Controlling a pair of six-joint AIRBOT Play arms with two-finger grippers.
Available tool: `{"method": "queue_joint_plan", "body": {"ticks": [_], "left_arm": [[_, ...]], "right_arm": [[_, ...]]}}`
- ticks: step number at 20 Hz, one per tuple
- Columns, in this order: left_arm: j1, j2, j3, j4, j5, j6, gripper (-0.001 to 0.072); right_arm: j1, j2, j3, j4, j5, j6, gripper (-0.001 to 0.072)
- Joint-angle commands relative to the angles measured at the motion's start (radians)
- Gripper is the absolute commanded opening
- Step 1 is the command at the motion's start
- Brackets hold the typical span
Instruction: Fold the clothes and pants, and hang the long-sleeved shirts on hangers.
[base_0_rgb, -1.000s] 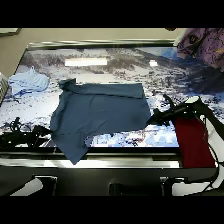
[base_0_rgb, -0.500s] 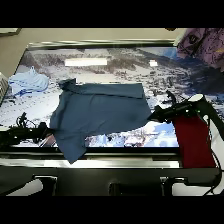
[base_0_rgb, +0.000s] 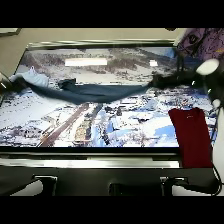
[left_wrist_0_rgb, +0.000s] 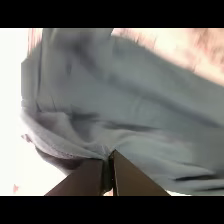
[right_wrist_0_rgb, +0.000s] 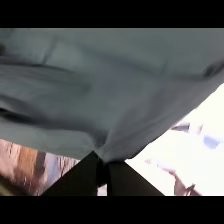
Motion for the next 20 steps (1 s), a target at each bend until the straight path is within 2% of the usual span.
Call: {"method": "queue_joint_plan", "body": {"ticks": [1,3,4,8,12,14,16,18,20], "left_arm": [[-0.037,0.005,0.471,0.232,-0.011,-0.163,0.0016],[-0.036,0.026,0.688,0.328,-0.045,-0.214,0.0016],[-0.036,0.06,0.732,0.357,-0.043,-0.236,0.0015],[-0.036,0.311,0.622,0.462,-0.023,-0.273,0.0016],[-0.036,0.496,0.492,0.535,-0.024,-0.313,0.0016],[-0.036,0.504,0.486,0.534,-0.025,-0.312,0.0016],[-0.037,0.461,0.486,0.53,-0.043,-0.304,0.0016],[-0.047,0.38,0.486,0.466,-0.105,-0.247,0.0016],[-0.075,0.251,0.486,0.409,-0.196,-0.229,0.0016]], "right_arm": [[0.026,0.019,0.383,-0.131,0.0,0.127,0.0022],[0.026,0.088,0.52,-0.182,0.005,0.161,0.0022],[0.026,0.152,0.521,-0.192,-0.01,0.163,0.0023],[0.026,0.412,0.518,-0.272,0.06,0.23,0.0023],[0.026,0.558,0.518,-0.412,0.098,0.34,0.0022],[0.026,0.562,0.517,-0.467,0.123,0.393,0.0022],[0.026,0.529,0.484,-0.469,0.146,0.395,0.0022],[0.026,0.462,0.422,-0.47,0.182,0.404,0.0022],[0.026,0.363,0.367,-0.471,0.21,0.424,0.0023]]}}
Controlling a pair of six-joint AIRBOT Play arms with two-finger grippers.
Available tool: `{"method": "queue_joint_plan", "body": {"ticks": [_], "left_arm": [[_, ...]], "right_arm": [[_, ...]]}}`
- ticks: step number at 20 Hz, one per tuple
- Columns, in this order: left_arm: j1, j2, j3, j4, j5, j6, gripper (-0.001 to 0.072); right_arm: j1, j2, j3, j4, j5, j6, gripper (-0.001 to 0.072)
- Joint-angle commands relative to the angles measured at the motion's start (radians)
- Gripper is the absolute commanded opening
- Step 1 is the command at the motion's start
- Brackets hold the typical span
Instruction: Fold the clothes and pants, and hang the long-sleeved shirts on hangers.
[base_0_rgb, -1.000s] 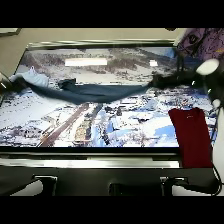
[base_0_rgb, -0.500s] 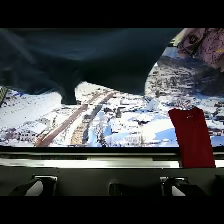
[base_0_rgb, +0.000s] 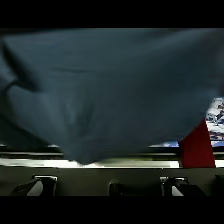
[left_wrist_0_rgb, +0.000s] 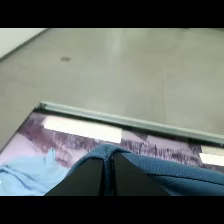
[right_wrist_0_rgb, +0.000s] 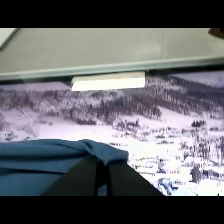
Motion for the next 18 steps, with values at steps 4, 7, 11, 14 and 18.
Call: {"method": "queue_joint_plan", "body": {"ticks": [4,7,11,14,18], "left_arm": [[-0.11,-0.421,-0.029,-0.065,-0.165,0.09,0.0016],[-0.163,-0.69,-0.037,-0.066,-0.126,0.104,0.0017],[-0.203,-0.974,-0.012,-0.065,0.047,0.115,0.0017],[-0.204,-1.088,0.084,-0.064,0.171,0.115,0.0016],[-0.201,-1.102,0.121,-0.065,0.275,0.114,0.0017]], "right_arm": [[0.001,-0.367,-0.094,-0.022,0.068,0.027,0.0023],[0.001,-0.588,-0.094,-0.014,0.04,0.01,0.0023],[0.0,-0.834,-0.093,0.0,-0.115,-0.006,0.0023],[0.0,-0.907,-0.093,-0.002,-0.256,-0.005,0.0023],[0.001,-0.909,-0.063,-0.003,-0.321,-0.001,0.0023]]}}
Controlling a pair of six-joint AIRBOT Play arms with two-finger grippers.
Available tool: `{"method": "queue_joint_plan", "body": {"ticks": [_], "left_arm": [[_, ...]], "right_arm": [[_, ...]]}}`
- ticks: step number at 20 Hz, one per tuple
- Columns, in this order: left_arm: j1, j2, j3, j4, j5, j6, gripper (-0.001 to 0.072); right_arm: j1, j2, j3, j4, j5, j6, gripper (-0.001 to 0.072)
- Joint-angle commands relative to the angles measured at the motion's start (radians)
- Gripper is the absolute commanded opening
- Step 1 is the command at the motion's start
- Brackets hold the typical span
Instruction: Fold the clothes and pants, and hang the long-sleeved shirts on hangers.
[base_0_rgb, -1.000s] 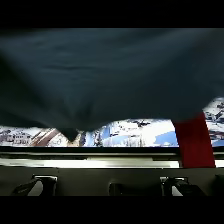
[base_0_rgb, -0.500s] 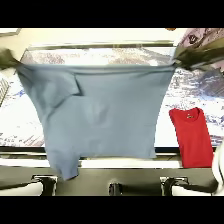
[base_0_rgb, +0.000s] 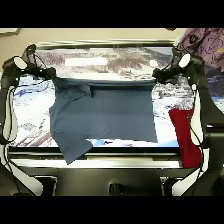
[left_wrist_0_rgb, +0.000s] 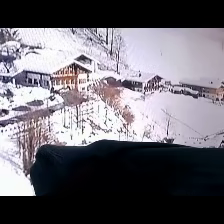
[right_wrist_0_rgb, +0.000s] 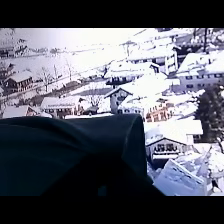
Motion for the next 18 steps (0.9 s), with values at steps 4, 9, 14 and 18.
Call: {"method": "queue_joint_plan", "body": {"ticks": [4,9,14,18], "left_arm": [[-0.002,-0.035,0.029,-0.011,0.042,0.001,0.0017],[0.006,-0.029,0.021,-0.01,-0.192,0.0,0.0017],[-0.001,-0.029,-0.021,-0.006,-0.424,-0.019,0.0017],[-0.008,-0.029,-0.035,0.028,-0.517,-0.075,0.0017]], "right_arm": [[0.001,-0.014,0.024,0.003,-0.058,0.003,0.0023],[0.001,-0.025,0.022,-0.038,0.107,0.019,0.0024],[0.001,-0.041,-0.016,-0.042,0.315,0.023,0.0024],[0.001,-0.049,-0.028,-0.04,0.398,0.034,0.0024]]}}
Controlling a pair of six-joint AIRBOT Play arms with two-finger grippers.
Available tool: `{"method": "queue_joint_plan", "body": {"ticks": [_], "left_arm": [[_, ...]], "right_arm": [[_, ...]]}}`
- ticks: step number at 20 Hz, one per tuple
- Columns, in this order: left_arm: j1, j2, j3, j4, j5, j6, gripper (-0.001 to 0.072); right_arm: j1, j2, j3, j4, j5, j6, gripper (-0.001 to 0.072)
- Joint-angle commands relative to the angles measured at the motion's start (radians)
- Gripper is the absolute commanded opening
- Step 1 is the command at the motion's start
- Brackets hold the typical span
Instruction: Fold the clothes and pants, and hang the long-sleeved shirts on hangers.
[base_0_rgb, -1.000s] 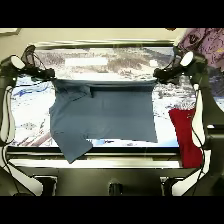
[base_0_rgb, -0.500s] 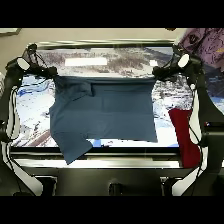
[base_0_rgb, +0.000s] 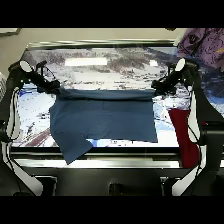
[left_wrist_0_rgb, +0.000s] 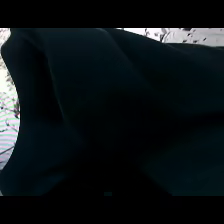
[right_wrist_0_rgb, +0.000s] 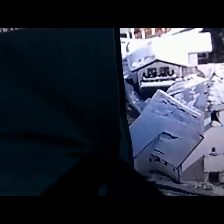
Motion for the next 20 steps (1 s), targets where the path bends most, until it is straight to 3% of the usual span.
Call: {"method": "queue_joint_plan", "body": {"ticks": [1,6,13,14,15,16,17,18,20], "left_arm": [[-0.007,0.0,-0.01,0.036,-0.126,-0.041,0.0017],[-0.025,0.0,-0.011,0.115,-0.239,-0.055,0.0017],[-0.043,-0.025,-0.013,0.123,-0.243,-0.067,0.0018],[-0.043,-0.029,-0.013,0.123,-0.242,-0.067,0.002],[-0.043,-0.034,-0.013,0.123,-0.24,-0.067,0.0039],[-0.043,-0.037,-0.013,0.122,-0.234,-0.068,0.0158],[-0.043,-0.038,-0.013,0.122,-0.225,-0.068,0.0355],[-0.042,-0.037,-0.013,0.122,-0.217,-0.068,0.0542],[-0.034,-0.022,-0.011,0.122,-0.212,-0.068,0.0578]], "right_arm": [[0.001,-0.006,-0.009,0.005,0.101,0.015,0.0025],[0.001,-0.017,-0.02,0.019,0.184,0.021,0.0025],[0.002,-0.041,-0.021,0.032,0.22,0.04,0.0026],[0.002,-0.051,-0.021,0.032,0.237,0.04,0.0034],[0.002,-0.063,-0.021,0.035,0.256,0.04,0.0106],[0.002,-0.077,-0.021,0.039,0.273,0.04,0.0255],[0.002,-0.088,-0.021,0.045,0.279,0.04,0.0367],[0.002,-0.092,-0.021,0.045,0.268,0.032,0.043],[0.0,-0.071,-0.02,0.044,0.248,-0.024,0.0433]]}}
